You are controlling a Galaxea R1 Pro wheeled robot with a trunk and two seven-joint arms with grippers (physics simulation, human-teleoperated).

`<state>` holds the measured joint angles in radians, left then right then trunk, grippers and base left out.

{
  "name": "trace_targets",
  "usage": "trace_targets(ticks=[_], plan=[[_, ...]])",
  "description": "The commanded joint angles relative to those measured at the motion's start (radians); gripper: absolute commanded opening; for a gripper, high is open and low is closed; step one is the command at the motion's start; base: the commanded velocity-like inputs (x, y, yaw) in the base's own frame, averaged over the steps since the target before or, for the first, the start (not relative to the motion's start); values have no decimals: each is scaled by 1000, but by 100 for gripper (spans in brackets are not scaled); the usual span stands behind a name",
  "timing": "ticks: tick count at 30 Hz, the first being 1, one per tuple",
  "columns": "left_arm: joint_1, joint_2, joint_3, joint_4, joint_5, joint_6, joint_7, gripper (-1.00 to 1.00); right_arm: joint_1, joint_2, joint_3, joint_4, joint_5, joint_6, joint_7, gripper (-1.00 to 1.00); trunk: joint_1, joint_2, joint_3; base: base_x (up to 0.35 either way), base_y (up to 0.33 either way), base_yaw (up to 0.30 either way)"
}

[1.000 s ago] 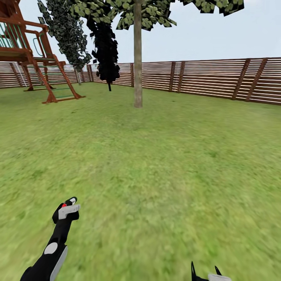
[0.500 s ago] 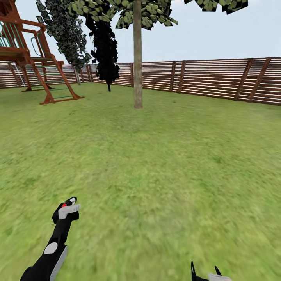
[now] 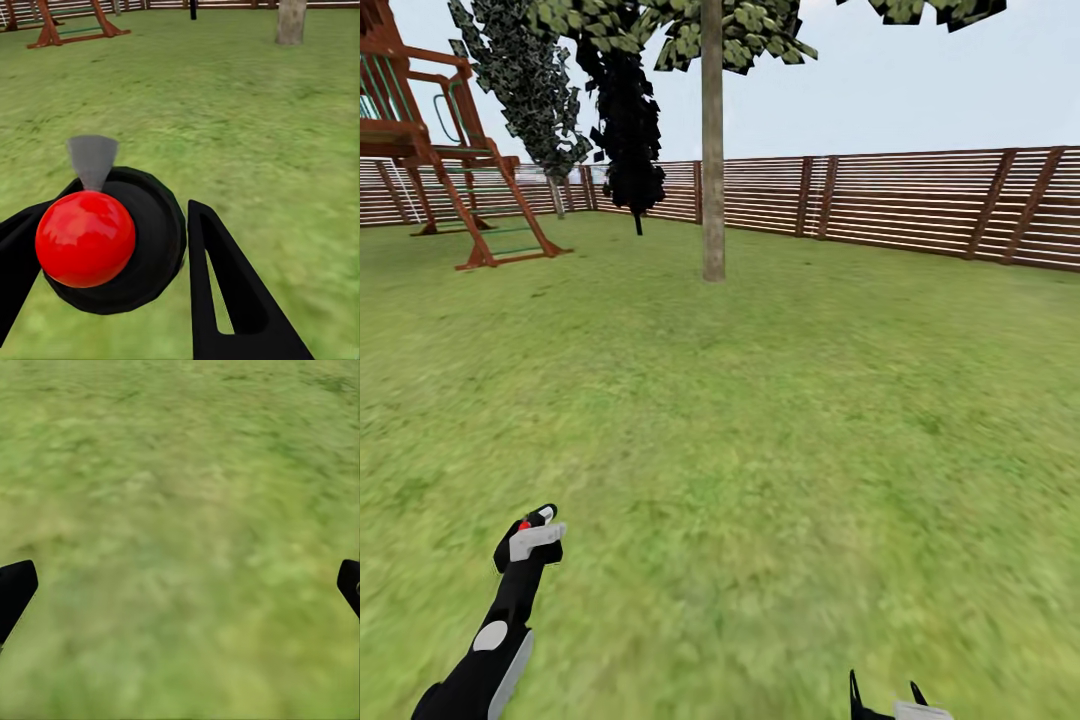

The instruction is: In the garden, pick up the pesticide atomizer on the floor and spray pesticide onto both trees until each tree trunk is fully covered.

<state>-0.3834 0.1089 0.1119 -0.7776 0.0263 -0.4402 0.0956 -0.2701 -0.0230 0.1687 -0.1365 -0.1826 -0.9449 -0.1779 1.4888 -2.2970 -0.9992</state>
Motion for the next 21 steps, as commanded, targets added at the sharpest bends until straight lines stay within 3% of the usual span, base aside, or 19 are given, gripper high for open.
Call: trace_targets(ticks=[1,21], plan=[[0,0,0,0,0,0,0,-100,0,0,0,0,0,0,0,100,0,0,0,342,0,0],[0,0,0,0,0,0,0,-100,0,0,0,0,0,0,0,100,0,0,0,342,0,0]])
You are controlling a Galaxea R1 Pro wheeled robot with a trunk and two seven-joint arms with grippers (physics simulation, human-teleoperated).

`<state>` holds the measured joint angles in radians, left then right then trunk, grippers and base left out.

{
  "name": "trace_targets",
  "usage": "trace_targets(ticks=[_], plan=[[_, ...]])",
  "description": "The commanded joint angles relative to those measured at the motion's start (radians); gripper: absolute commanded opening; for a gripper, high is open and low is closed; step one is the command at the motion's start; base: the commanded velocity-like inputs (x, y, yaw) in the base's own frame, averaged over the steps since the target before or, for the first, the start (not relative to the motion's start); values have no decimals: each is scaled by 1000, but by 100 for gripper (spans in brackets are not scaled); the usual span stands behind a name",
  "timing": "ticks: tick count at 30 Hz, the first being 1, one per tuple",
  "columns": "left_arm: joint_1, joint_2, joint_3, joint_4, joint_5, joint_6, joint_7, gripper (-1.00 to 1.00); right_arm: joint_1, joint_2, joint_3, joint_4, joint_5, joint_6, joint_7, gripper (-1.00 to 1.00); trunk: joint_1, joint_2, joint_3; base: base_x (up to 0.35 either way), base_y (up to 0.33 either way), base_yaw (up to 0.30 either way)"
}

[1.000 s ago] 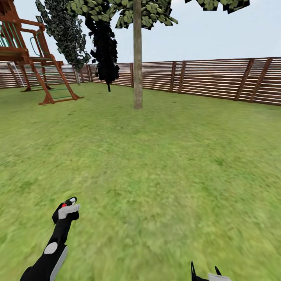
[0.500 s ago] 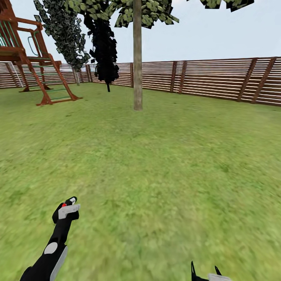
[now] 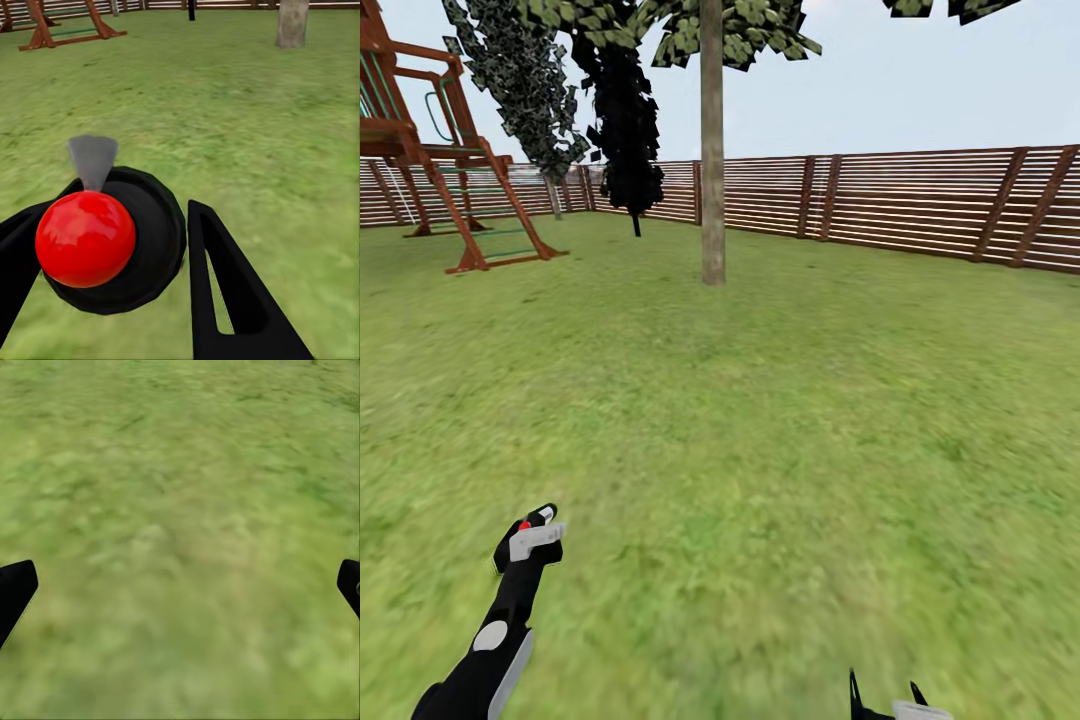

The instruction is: In the garden, pick up the pesticide atomizer on the floor and spray pesticide onto both trees until each tree trunk is fully covered.

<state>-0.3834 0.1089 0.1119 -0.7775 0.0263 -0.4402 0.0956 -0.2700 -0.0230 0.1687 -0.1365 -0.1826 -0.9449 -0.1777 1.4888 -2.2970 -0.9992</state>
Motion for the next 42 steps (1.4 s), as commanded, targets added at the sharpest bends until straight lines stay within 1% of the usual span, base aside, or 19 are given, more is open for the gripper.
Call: trace_targets(ticks=[1,42], plan=[[0,0,0,0,0,0,0,-100,0,0,0,0,0,0,0,100,0,0,0,342,0,0],[0,0,-1,1,0,0,0,-100,0,0,0,0,0,0,1,100,0,0,0,342,0,0]])
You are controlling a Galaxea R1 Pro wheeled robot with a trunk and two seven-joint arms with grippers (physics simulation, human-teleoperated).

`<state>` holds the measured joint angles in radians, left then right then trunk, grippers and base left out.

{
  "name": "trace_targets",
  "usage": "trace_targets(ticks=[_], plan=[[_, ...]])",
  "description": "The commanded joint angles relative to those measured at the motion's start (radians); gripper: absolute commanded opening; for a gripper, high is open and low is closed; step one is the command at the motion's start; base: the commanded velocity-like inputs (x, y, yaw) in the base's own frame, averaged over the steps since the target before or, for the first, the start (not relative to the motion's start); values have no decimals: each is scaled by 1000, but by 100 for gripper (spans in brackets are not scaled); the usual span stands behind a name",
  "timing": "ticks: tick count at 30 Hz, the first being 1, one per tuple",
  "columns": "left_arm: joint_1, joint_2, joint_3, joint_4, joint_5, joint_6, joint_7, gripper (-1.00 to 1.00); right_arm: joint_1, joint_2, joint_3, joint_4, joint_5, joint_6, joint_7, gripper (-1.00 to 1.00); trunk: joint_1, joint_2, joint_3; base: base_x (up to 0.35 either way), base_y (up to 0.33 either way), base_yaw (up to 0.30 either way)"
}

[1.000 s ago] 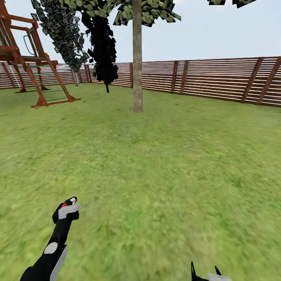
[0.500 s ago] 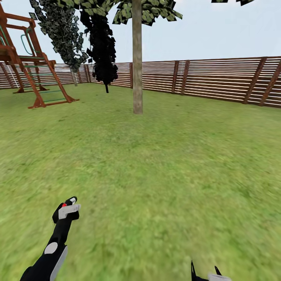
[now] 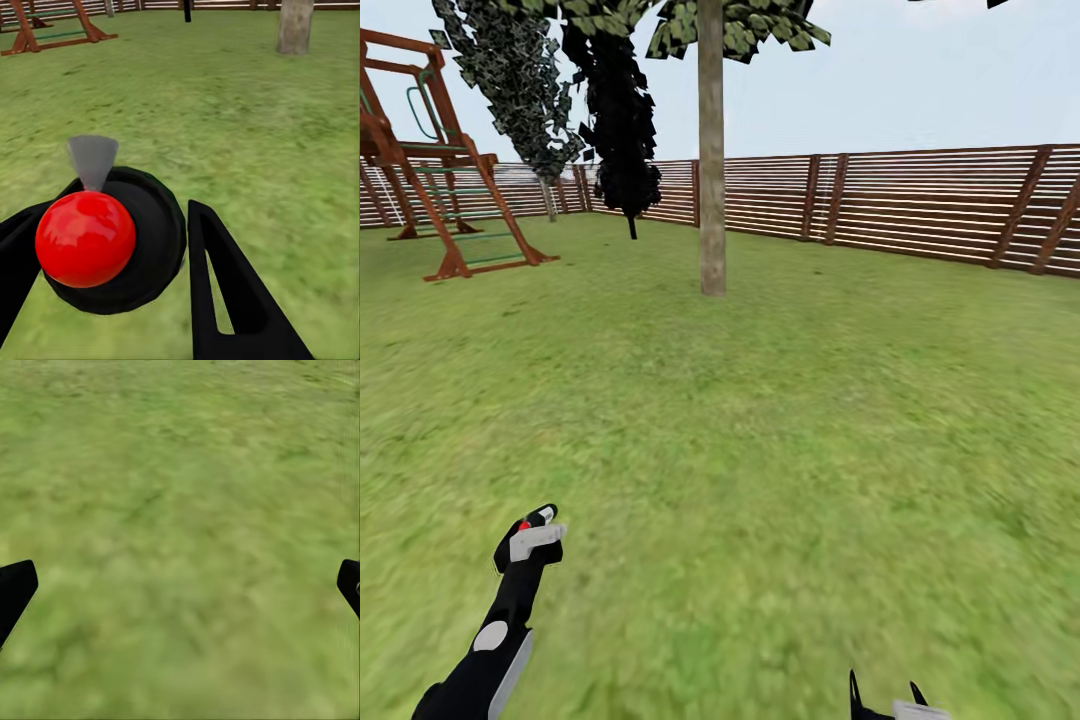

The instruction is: In the garden, pick up the pesticide atomizer on the floor and spray pesticide onto both trees until each tree trunk is fully covered.

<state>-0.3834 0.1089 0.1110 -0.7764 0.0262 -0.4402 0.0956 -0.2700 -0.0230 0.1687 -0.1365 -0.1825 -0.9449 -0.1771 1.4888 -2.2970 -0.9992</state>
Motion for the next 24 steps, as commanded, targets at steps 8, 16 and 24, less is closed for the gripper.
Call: trace_targets(ticks=[8,16,24], plan=[[0,0,0,0,0,0,0,-100,0,0,0,0,0,0,-1,100,0,0,0,342,0,0],[0,0,-1,0,0,0,0,-100,0,0,0,0,0,0,0,100,0,0,0,342,0,0],[0,0,-1,0,0,1,0,-100,0,0,0,0,1,0,0,100,0,0,0,342,0,0]])
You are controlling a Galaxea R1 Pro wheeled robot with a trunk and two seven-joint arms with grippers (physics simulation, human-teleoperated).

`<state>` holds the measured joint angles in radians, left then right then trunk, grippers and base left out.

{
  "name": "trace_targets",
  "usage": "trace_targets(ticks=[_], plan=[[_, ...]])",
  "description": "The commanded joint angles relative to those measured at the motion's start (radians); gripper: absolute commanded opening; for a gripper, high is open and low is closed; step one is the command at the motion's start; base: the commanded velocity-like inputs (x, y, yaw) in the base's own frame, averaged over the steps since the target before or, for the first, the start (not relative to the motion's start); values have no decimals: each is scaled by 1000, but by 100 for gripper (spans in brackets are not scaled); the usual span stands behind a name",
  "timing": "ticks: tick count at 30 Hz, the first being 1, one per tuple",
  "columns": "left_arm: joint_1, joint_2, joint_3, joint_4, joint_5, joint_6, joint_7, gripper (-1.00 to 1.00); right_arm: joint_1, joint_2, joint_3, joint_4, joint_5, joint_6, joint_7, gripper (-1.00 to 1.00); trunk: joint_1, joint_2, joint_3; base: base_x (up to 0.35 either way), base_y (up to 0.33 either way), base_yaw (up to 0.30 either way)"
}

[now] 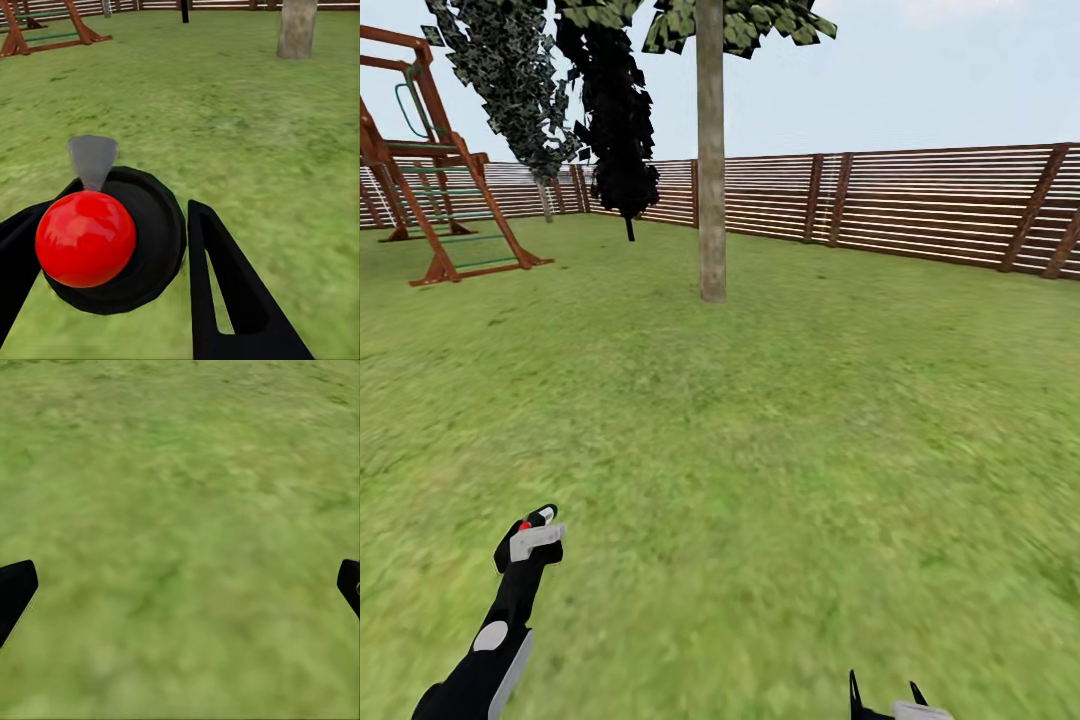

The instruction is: In the garden, pick up the pesticide atomizer on the floor and spray pesticide onto both trees until each tree trunk is fully covered.

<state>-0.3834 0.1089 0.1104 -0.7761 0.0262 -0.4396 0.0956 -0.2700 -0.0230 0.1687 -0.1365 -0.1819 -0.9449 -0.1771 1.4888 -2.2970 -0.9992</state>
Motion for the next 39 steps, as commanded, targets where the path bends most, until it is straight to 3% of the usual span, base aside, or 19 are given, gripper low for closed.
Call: trace_targets(ticks=[1,39], plan=[[0,0,0,0,0,0,0,-100,0,0,0,0,0,0,0,100,0,0,0,342,0,0],[0,-1,-1,-2,-2,-1,0,-100,0,0,0,0,0,0,1,100,0,0,0,342,0,0]])
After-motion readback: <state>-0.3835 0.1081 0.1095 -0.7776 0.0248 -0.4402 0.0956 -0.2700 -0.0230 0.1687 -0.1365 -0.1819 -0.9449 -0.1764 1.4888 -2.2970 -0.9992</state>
